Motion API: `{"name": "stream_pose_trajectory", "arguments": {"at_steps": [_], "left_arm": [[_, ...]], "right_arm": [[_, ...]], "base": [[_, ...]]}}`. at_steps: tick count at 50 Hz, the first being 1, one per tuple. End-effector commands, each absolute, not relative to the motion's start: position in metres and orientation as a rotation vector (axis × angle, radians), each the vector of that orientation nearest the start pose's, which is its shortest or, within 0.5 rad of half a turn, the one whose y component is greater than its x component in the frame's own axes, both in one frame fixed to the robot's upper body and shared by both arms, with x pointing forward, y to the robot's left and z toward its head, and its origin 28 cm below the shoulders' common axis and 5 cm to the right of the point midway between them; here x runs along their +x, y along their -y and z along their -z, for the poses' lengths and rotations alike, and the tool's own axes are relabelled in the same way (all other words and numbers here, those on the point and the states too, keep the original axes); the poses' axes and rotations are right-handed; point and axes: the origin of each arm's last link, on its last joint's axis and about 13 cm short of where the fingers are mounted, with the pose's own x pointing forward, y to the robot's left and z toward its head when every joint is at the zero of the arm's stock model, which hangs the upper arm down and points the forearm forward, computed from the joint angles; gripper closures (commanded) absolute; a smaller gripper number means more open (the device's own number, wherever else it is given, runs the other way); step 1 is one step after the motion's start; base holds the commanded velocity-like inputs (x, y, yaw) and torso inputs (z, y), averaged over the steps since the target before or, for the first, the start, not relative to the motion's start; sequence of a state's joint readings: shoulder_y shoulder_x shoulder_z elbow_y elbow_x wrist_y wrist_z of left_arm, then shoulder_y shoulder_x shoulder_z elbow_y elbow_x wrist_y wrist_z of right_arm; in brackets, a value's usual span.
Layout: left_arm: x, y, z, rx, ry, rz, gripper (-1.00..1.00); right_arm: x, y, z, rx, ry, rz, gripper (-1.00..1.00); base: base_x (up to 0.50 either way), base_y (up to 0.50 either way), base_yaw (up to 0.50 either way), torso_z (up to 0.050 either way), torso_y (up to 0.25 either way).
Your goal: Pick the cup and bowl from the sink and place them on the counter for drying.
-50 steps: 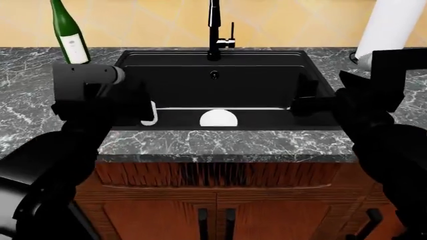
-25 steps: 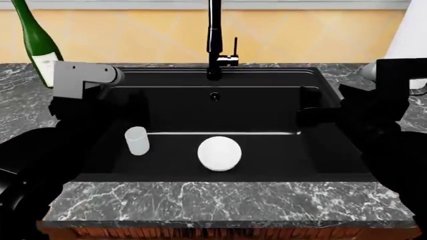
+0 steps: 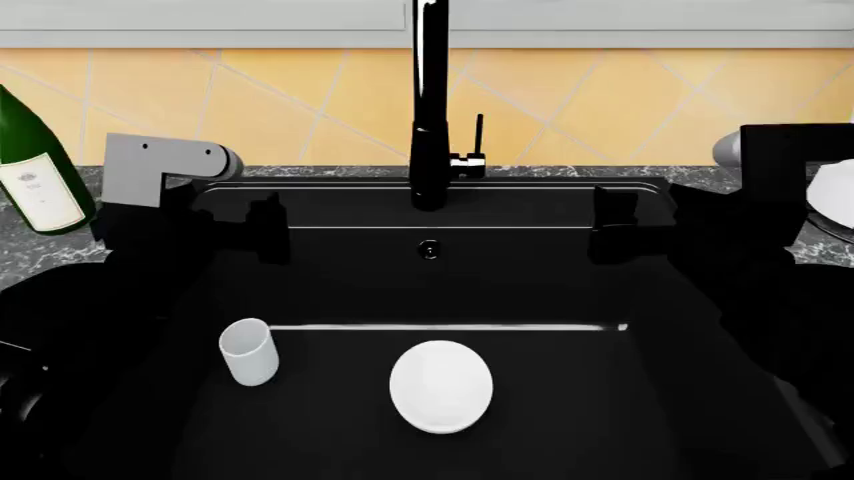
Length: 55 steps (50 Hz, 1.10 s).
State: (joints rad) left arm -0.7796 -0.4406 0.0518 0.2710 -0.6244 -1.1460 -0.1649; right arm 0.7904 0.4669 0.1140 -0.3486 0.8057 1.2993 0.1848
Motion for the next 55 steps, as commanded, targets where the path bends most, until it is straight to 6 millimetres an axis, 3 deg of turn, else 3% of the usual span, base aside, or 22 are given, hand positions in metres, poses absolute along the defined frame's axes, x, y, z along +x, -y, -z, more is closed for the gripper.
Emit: {"name": "stream_pose_trajectory", "arguments": {"at_steps": [1, 36, 55], "left_arm": [[0.296, -0.278, -0.223, 0.063, -0.156, 0.082, -1.00], [0.301, -0.278, -0.219, 0.086, -0.185, 0.074, -1.00], [0.313, -0.271, -0.164, 0.091, -0.447, -0.010, -1.00]], "right_arm": [[0.279, 0.177, -0.245, 0.030, -0.191, -0.153, -1.00], [0.284, 0.179, -0.231, 0.043, -0.225, -0.147, -1.00], [0.284, 0.179, -0.223, 0.060, -0.266, -0.144, -1.00]], "base": [[0.30, 0.00, 0.00, 0.000, 0.000], [0.25, 0.00, 0.00, 0.000, 0.000], [0.00, 0.00, 0.00, 0.000, 0.000]]}}
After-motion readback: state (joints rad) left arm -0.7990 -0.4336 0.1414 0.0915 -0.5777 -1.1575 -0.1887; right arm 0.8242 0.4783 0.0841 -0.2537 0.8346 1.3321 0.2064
